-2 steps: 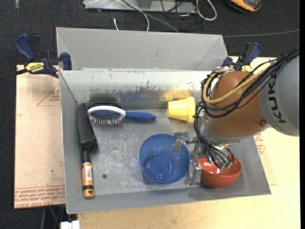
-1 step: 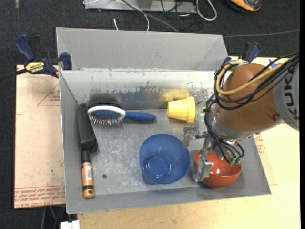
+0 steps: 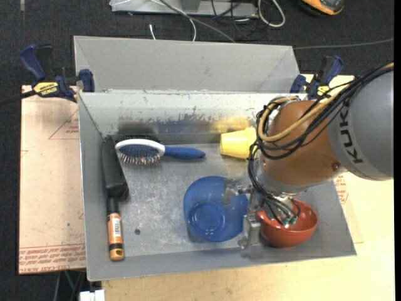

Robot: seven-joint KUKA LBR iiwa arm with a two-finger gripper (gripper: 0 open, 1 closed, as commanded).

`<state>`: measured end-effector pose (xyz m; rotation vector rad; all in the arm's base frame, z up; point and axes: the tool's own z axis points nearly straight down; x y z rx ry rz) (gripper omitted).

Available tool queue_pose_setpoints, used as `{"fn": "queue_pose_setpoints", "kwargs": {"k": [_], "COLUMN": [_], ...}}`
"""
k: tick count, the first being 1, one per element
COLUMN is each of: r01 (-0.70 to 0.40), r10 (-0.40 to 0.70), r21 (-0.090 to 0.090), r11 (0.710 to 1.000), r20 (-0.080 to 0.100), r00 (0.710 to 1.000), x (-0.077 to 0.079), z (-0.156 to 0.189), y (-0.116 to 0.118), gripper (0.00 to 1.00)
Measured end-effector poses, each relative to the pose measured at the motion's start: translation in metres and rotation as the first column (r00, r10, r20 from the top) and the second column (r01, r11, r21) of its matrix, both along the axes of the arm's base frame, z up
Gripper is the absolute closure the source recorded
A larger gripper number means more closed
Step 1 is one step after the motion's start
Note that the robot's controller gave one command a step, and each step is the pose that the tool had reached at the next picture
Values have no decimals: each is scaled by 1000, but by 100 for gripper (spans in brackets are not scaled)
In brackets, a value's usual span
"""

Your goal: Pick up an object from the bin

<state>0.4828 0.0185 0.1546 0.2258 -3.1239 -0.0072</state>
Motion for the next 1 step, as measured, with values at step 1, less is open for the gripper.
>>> {"fn": "queue_pose_setpoints", "kwargs": {"k": [1], "r01": [43], "r10": [-43], "r21": [-2], "r11": [999], "r20": [19], "r00": [999], "x": [-3], "z": [12], "y": [-14], "gripper": [0]}}
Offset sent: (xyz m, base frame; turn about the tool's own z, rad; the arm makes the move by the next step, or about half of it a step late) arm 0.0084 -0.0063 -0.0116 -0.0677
